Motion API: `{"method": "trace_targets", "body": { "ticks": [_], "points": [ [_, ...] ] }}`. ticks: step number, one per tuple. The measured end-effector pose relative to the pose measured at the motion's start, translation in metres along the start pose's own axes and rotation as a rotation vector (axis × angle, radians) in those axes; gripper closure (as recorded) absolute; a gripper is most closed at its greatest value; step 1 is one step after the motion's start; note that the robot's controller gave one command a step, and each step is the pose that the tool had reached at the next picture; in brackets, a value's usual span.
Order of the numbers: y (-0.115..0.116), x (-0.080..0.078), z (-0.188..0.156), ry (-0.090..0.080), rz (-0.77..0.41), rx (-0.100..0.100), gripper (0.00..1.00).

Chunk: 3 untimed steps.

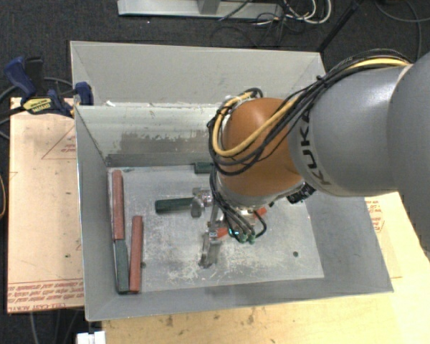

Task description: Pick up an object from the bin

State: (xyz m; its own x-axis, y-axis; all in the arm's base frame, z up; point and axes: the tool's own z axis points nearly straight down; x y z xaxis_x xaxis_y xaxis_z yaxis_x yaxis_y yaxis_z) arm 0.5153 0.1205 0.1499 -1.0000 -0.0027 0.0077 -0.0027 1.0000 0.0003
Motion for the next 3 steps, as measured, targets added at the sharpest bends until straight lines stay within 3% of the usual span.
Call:
{"method": "trace_targets", "body": {
  "ticks": [1, 2, 3],
  "points": [
    [0.039, -0.092, 0.080, -0.009, -0.197, -0.001, 0.00],
    [0.039, -0.092, 0.076, -0.010, -0.195, -0.001, 1.00],
    [0.019, -0.068, -0.066, -0.018, -0.248, 0.000, 1.00]
  ]
}}
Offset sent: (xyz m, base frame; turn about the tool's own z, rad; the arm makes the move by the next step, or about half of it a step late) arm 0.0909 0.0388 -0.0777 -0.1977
